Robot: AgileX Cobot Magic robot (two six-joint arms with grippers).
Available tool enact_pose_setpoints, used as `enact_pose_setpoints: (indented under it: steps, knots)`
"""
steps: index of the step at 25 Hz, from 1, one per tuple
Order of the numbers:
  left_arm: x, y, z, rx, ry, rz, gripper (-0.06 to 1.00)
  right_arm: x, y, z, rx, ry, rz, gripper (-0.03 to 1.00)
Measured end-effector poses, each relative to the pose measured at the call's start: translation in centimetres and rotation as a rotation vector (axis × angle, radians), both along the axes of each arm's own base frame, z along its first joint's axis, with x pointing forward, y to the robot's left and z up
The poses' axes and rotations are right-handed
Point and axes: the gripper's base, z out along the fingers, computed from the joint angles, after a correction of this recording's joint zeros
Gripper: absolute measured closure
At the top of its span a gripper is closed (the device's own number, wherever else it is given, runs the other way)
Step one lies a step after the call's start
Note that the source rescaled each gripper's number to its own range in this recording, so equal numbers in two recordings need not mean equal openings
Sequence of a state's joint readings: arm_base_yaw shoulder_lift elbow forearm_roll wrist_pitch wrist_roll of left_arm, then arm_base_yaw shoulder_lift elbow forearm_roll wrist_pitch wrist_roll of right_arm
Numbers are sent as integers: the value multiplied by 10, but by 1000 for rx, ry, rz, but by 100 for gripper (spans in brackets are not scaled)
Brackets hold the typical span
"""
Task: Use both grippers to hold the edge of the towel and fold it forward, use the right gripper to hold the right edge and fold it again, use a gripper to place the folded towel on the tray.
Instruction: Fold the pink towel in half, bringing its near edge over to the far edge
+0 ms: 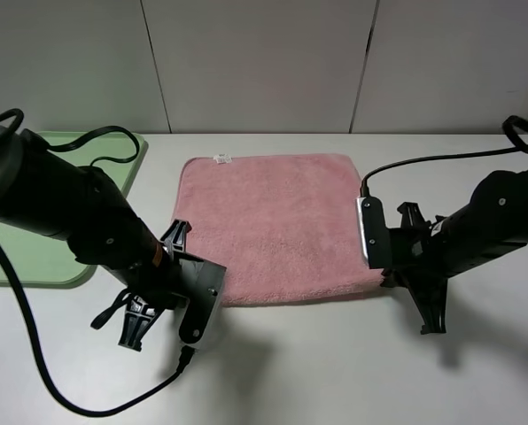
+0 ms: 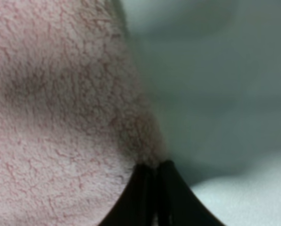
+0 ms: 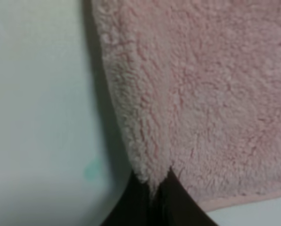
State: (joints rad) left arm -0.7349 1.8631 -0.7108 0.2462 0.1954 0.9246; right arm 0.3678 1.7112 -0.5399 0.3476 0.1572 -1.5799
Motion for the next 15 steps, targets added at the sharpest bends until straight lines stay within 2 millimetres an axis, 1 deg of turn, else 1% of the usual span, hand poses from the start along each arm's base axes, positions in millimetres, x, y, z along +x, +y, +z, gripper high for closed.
enact_pose_setpoints:
  steps: [2,5,15]
  knots:
    - [-1,1,0,15,9,2,94,-2,0,6,9,-2,4,97]
    - [-2,4,7,33,16,8,94,-4,0,14,21,-4,8,97]
    - [-5,11,66,11,-43,99,94,-13,0,40,73,-19,-21,97]
